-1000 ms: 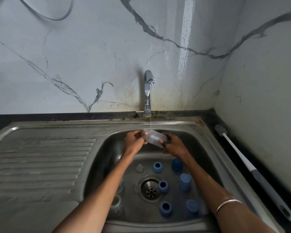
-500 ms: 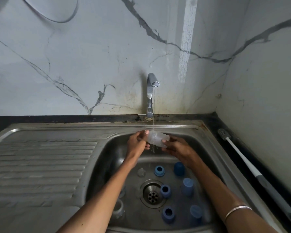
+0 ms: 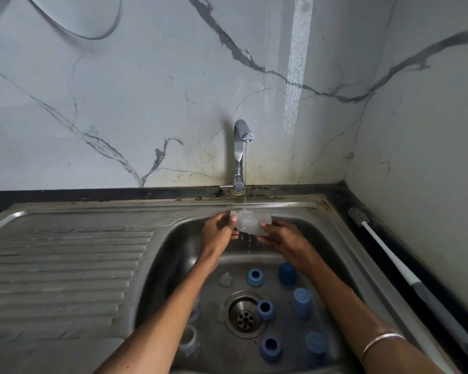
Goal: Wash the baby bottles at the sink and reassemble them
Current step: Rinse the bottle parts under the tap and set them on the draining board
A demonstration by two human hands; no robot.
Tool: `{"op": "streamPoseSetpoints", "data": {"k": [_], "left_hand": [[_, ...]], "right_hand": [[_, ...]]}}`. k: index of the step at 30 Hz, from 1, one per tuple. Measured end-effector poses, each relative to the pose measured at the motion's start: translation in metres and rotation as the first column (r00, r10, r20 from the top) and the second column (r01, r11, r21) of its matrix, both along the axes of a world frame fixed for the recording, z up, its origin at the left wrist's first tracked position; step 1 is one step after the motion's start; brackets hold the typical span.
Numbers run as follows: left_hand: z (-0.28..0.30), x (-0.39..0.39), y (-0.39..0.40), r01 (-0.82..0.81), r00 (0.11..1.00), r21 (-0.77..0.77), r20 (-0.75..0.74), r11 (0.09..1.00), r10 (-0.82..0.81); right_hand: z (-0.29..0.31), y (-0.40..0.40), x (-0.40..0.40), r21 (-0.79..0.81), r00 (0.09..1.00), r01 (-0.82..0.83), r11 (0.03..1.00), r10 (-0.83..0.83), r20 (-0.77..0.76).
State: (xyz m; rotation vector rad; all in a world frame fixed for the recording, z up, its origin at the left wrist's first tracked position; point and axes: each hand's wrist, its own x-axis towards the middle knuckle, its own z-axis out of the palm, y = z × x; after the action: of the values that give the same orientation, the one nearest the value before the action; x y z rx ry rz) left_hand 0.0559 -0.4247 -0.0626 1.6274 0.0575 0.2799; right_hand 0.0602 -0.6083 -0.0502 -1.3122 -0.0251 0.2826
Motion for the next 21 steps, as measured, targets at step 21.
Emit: {"op": "streamPoseSetpoints", "data": {"k": [21], "left_hand": [[-0.007, 0.010, -0.007, 0.002, 1.000, 0.002, 0.022, 1.000, -0.002]], "right_hand": [[-0.009, -0.006, 0.005, -0.102, 0.998, 0.063, 0.993, -0.060, 0.038]]}}
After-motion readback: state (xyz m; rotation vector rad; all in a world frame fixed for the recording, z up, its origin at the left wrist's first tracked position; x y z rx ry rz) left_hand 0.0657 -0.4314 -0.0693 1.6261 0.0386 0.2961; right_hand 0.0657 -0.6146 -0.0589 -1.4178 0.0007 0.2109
